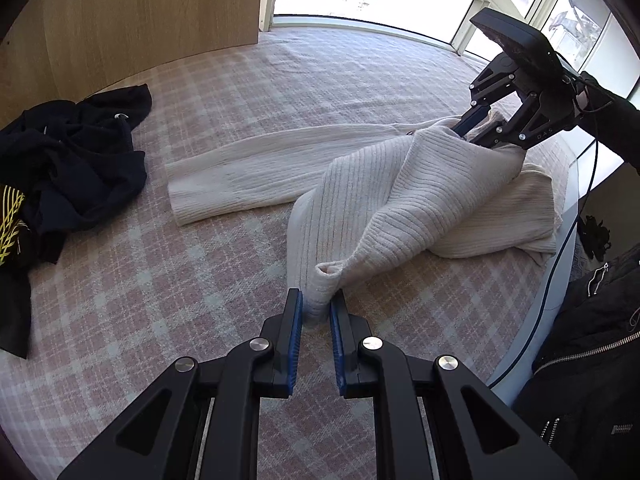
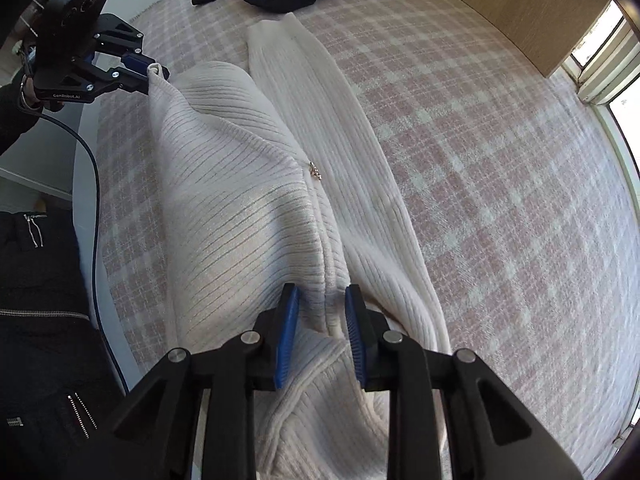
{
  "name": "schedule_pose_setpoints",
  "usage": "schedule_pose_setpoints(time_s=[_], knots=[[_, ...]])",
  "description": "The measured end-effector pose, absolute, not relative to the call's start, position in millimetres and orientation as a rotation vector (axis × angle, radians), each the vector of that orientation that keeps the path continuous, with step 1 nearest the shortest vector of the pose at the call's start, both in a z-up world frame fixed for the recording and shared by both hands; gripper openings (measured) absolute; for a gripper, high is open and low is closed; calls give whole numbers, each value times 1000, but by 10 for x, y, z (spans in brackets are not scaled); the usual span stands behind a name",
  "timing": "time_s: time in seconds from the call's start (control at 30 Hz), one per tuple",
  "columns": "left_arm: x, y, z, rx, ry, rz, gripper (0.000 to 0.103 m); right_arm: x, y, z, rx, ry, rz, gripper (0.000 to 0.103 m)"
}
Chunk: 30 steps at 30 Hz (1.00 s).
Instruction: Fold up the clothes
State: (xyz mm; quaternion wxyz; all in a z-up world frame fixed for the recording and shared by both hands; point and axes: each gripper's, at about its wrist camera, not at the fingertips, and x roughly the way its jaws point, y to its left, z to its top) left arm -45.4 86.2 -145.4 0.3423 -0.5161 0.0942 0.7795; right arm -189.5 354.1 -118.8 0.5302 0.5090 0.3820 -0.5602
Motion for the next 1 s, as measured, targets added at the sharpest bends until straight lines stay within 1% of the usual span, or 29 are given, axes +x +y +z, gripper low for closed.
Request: schedule_pose_setpoints(time_s=[0.13, 0.33, 0.37, 0.4, 0.43, 0.53, 0.6, 0.7, 0.77, 0.83, 0.87, 0.9, 0.93, 0.97, 1.0], knots=[[-472, 848, -1445, -1340, 230, 2032, 13, -1828, 3418, -1125, 1202, 935, -1342, 24], [-487, 840, -1443, -1340, 222, 2038, 13, -1817, 3354, -1326, 1259, 936, -1278, 24], [-494, 835, -1442, -1342, 220, 2040, 13, -1792, 3342, -1351, 1263, 934, -1266, 22], [-500, 831, -1443, -1344, 219, 2041, 13, -1742, 3326, -1349, 1250, 943, -1253, 18], [-505, 830, -1443, -1342, 219, 2041, 13, -1686, 3308, -1341, 1232, 953, -1240, 11], [-516, 836, -1445, -1339, 218, 2041, 13, -1595, 3263, -1337, 1209, 972, -1253, 9], [-517, 847, -1425, -1334, 212, 2041, 13, -1581, 3267, -1269, 1192, 971, -1280, 8], [-553, 892, -1344, -1316, 222, 2032, 13, -1653, 3319, -989, 1133, 964, -1389, 7], [-670, 947, -1264, -1295, 232, 2039, 13, -1755, 3374, -747, 1092, 963, -1501, 7], [-909, 1038, -1222, -1283, 201, 2045, 13, -2014, 3521, -528, 1094, 941, -1619, 7], [-1041, 1092, -1212, -1277, 184, 2047, 17, -2237, 3687, -507, 1105, 944, -1659, 7], [-1168, 1149, -1209, -1272, 176, 2050, 24, -2479, 3873, -505, 1118, 951, -1695, 7], [-1279, 1215, -1231, -1273, 192, 2055, 28, -2721, 4060, -502, 1130, 957, -1730, 7], [-1375, 1266, -1248, -1276, 203, 2057, 28, -2835, 4119, -585, 1149, 958, -1736, 7], [-1422, 1269, -1255, -1283, 202, 2052, 31, -2921, 4150, -688, 1169, 957, -1735, 7]])
